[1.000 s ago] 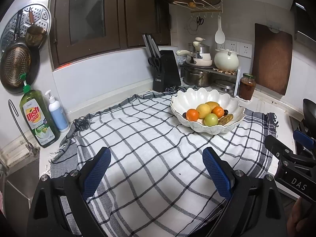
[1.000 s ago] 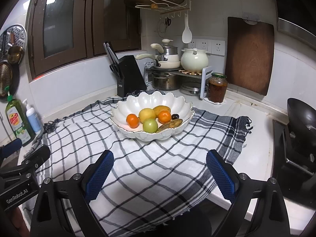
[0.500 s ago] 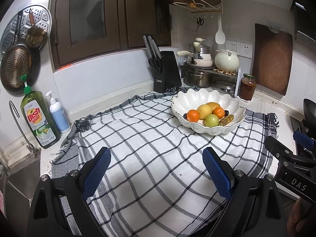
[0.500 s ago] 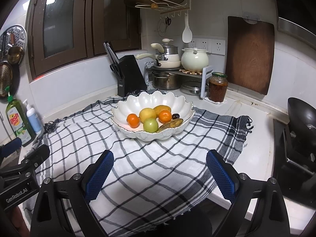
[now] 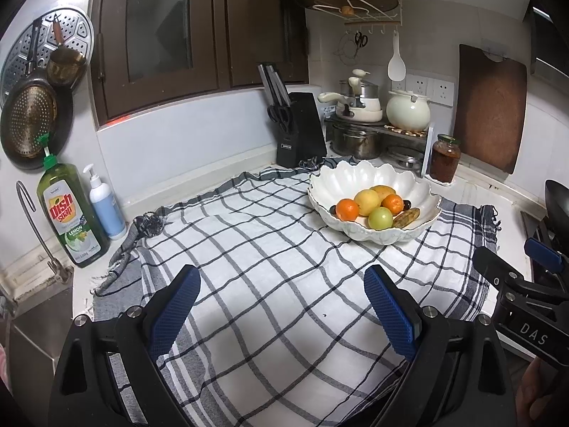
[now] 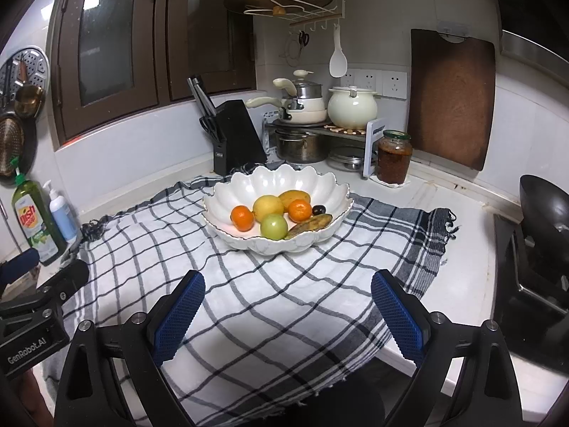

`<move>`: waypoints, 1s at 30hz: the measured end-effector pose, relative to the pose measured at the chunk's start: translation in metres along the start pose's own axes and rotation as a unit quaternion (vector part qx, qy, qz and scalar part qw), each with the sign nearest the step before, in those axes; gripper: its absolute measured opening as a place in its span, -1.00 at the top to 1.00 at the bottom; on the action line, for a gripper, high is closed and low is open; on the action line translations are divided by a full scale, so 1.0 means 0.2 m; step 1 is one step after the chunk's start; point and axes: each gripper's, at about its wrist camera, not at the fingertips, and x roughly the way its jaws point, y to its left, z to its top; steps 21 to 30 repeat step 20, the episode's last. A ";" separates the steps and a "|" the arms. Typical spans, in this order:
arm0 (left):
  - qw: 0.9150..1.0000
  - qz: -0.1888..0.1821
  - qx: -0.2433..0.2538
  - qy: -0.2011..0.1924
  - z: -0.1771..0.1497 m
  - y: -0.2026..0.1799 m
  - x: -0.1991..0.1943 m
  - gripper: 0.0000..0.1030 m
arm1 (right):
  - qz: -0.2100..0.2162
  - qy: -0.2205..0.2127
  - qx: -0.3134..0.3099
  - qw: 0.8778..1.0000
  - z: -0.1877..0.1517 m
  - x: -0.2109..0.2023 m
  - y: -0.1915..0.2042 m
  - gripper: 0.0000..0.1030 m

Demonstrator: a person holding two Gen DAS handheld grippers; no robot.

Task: Organize fruits

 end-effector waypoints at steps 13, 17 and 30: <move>1.000 0.002 0.000 0.002 -0.01 -0.01 0.00 -0.83 | 0.001 0.002 -0.001 1.000 0.00 0.00 0.01 -0.85; 1.000 0.010 0.003 0.002 -0.01 -0.02 0.00 -0.83 | 0.001 0.002 0.000 1.000 0.00 0.00 0.01 -0.85; 1.000 0.011 0.003 0.003 -0.01 -0.03 0.00 -0.83 | 0.001 0.003 0.001 1.000 0.00 0.01 0.01 -0.85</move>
